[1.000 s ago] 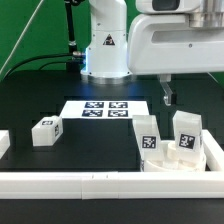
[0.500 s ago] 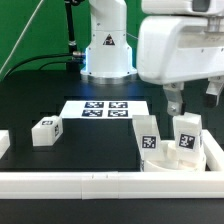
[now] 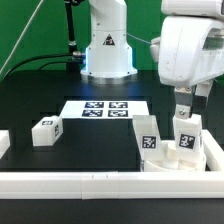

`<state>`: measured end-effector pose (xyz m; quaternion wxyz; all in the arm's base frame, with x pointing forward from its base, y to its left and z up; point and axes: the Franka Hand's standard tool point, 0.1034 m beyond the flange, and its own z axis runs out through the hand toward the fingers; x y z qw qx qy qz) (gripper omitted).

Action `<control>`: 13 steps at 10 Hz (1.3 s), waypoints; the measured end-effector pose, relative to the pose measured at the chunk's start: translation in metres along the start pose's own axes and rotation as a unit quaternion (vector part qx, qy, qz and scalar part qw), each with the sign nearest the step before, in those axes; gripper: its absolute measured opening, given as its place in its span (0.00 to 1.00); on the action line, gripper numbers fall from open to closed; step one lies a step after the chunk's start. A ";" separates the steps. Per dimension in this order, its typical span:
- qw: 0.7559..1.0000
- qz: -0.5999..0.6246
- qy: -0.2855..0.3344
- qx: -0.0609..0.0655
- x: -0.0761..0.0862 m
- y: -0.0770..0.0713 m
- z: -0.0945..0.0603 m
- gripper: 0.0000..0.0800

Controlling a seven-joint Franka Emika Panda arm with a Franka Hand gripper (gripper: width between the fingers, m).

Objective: Assemble stool

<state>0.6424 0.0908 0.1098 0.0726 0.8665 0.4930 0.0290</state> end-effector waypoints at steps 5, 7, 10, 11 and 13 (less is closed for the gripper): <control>0.999 0.018 -0.039 0.024 0.009 -0.010 0.026 0.77; 0.999 0.019 -0.040 0.025 0.008 -0.010 0.026 0.56; 0.999 0.024 -0.040 0.024 0.007 -0.009 0.026 0.42; 0.998 0.034 -0.037 0.023 0.005 -0.007 0.027 0.42; 0.993 0.109 -0.031 0.017 -0.004 -0.001 0.028 0.42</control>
Offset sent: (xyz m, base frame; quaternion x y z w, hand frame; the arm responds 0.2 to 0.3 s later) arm -0.0040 0.0115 -0.0187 0.0078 -0.0046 0.0199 0.9998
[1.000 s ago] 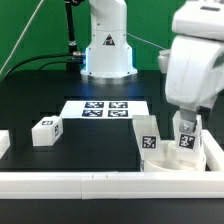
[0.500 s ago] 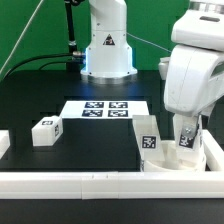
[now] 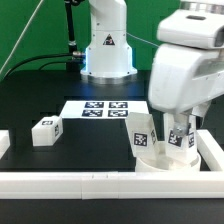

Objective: Assemble stool

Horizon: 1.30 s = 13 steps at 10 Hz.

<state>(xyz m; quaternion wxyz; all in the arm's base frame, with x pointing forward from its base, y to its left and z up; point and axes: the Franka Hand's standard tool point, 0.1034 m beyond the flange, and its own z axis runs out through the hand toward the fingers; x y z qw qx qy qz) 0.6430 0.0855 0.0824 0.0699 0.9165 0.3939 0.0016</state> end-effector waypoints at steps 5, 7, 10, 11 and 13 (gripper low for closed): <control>0.950 0.309 0.008 0.040 -0.002 0.008 0.002 0.42; 0.922 0.380 0.018 0.067 -0.002 0.012 0.002 0.42; 0.878 0.473 0.010 0.068 -0.002 0.012 0.002 0.42; 0.855 0.513 0.007 0.068 -0.002 0.011 0.002 0.42; 0.790 0.609 0.008 0.066 0.000 0.011 0.003 0.42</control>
Offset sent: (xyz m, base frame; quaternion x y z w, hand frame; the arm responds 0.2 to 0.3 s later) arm 0.0050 0.0112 -0.0099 0.1145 0.0028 0.3695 0.9221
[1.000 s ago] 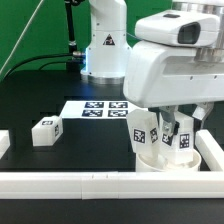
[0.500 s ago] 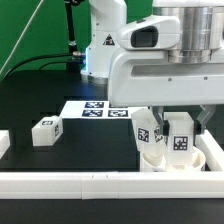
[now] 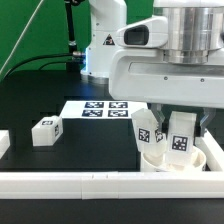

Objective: Assemble stool

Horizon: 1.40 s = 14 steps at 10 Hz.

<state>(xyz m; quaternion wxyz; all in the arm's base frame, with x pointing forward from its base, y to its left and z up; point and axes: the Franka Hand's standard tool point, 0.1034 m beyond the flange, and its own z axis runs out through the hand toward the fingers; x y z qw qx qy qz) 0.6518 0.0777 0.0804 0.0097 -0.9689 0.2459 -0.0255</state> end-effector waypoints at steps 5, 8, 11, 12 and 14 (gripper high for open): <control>0.956 0.292 0.003 0.023 -0.009 -0.007 0.002 0.42; 0.926 0.377 -0.002 0.024 -0.009 -0.007 0.002 0.42; 0.824 0.565 -0.006 0.023 -0.012 -0.010 0.003 0.42; 0.764 0.644 -0.006 0.039 -0.014 -0.014 0.004 0.42; 0.715 0.695 -0.004 0.069 -0.019 -0.017 0.004 0.42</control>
Offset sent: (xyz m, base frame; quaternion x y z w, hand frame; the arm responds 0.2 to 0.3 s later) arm -0.0018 0.0071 -0.0113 0.1288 0.0764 0.4888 0.8595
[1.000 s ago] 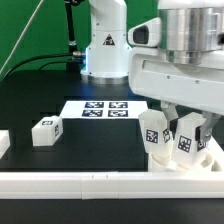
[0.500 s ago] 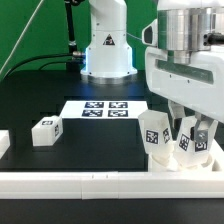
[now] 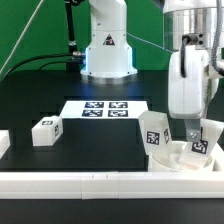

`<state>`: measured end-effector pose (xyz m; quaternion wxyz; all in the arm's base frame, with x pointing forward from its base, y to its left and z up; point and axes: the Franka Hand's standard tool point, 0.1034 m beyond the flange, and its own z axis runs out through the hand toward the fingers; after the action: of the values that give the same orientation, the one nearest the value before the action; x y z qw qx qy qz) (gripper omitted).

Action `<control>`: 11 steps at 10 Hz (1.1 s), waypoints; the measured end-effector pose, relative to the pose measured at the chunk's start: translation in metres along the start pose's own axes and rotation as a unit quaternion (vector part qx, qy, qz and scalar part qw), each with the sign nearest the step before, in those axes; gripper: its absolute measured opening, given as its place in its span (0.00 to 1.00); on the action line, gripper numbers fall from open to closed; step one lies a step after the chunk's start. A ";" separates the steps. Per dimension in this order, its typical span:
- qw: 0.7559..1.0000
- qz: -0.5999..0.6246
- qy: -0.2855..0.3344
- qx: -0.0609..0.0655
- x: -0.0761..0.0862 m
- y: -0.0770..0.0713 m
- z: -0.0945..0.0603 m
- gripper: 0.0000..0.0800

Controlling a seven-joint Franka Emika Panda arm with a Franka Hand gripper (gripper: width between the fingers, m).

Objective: Assemble stool

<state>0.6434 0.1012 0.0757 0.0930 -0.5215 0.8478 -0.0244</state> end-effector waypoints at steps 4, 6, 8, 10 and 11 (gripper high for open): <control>1.000 0.017 -0.006 0.010 -0.003 0.003 0.000 0.54; 0.997 -0.079 -0.008 0.005 -0.005 0.003 -0.005 0.71; 0.966 -0.258 -0.023 0.019 -0.014 -0.004 -0.030 0.81; 0.932 -0.360 -0.028 0.019 -0.021 0.000 -0.036 0.81; 0.916 -0.399 -0.027 0.020 -0.020 -0.001 -0.036 0.81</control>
Offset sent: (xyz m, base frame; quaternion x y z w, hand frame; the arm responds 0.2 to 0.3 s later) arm 0.0000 0.0000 0.0000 0.0000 0.0000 0.0650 0.9979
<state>0.6460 0.1162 0.1134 0.1083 -0.8150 0.5658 -0.0624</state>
